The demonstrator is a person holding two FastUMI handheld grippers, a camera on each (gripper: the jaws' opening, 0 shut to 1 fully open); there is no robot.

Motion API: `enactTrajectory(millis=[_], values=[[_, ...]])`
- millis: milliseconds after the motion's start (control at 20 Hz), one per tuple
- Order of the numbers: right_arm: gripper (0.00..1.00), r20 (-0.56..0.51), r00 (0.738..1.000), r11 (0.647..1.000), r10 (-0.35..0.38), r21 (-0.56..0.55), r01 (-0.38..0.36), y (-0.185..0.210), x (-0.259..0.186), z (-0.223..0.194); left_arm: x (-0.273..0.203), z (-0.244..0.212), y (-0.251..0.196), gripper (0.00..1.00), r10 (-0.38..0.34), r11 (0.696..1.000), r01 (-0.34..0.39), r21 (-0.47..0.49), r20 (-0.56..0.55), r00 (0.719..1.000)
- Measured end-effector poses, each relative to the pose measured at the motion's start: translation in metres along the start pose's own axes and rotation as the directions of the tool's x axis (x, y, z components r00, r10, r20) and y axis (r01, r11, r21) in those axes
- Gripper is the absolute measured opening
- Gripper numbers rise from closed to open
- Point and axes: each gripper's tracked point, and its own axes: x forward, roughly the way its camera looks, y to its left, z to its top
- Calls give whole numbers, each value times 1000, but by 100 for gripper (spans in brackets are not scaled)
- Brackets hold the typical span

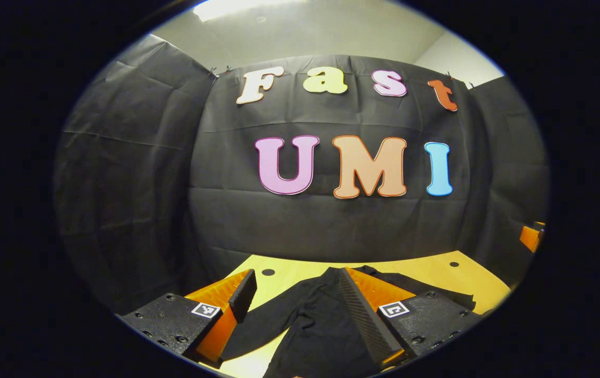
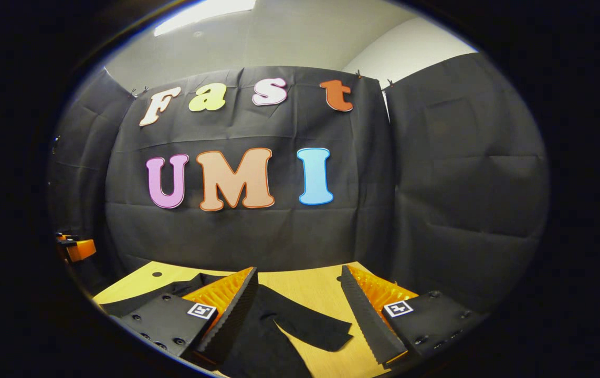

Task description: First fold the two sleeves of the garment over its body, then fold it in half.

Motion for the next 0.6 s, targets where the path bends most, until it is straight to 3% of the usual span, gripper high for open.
enactTrajectory(millis=[600], values=[[100,-40,999,1000,-16,-8,16,-14,11,-9,-13,-7,23,93,67,998,-67,22,-20,998]])
